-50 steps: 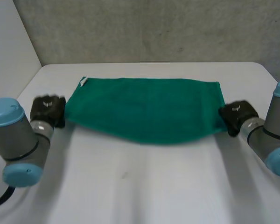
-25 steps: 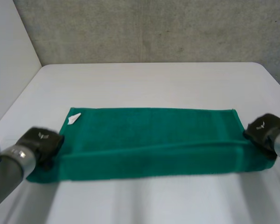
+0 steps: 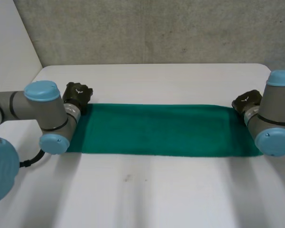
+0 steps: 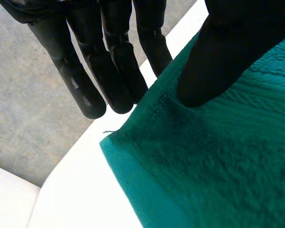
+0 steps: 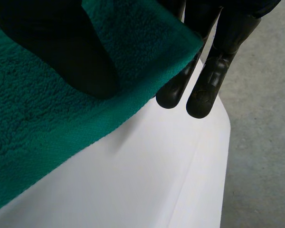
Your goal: Fold the towel.
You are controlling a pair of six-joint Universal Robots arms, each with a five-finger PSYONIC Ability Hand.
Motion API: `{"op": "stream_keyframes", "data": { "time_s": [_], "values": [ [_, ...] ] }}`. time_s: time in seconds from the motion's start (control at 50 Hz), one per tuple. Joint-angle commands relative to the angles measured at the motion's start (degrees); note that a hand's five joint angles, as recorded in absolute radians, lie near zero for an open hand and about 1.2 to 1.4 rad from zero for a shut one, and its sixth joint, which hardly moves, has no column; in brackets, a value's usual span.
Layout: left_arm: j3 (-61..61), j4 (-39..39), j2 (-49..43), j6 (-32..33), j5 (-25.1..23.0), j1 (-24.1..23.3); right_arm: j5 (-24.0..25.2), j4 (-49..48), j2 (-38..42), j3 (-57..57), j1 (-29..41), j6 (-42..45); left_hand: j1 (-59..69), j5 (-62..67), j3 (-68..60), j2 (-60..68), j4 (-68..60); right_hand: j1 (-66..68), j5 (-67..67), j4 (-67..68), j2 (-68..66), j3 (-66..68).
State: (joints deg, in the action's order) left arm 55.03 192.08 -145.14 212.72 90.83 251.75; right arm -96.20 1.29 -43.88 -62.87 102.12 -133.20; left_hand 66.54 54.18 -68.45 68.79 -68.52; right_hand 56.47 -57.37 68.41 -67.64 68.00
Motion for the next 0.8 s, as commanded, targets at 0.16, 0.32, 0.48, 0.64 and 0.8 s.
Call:
{"op": "stream_keyframes", "data": {
  "time_s": [0.16,0.32,0.48,0.64,0.8],
  "values": [
    [5.4,11.9,0.6,-0.2,-9.9,-2.6,-4.8,-0.4,3.1,3.5,1.9,-7.5,-56.5,-54.2,58.5,-58.8,58.5,-46.5,57.4,-58.4,57.6,-58.0],
    [13.3,13.3,9.0,-0.5,-9.7,-2.8,3.7,-1.5,-15.1,-7.9,1.0,-19.0,-56.5,-54.2,58.5,-58.8,58.5,-46.5,57.4,-58.4,57.6,-58.0],
    [26.3,12.9,21.1,-2.6,-7.2,-1.8,12.7,-1.2,-27.1,-18.8,-2.1,-20.8,-56.5,-54.2,58.5,-58.8,58.5,-46.5,57.4,-58.4,57.6,-58.0],
    [39.3,12.8,31.7,-11.9,-7.2,-1.5,17.0,-1.1,-31.8,-30.7,-6.2,-19.9,-56.5,-54.2,58.5,-58.8,58.5,-46.5,57.4,-58.4,57.6,-58.0],
    [46.2,12.8,36.7,-21.2,-7.5,-0.7,20.1,-2.2,-31.4,-37.2,-11.0,-19.6,-56.5,-54.2,58.5,-58.8,58.5,-34.6,45.5,-46.5,45.8,-46.1]
  ]
}}
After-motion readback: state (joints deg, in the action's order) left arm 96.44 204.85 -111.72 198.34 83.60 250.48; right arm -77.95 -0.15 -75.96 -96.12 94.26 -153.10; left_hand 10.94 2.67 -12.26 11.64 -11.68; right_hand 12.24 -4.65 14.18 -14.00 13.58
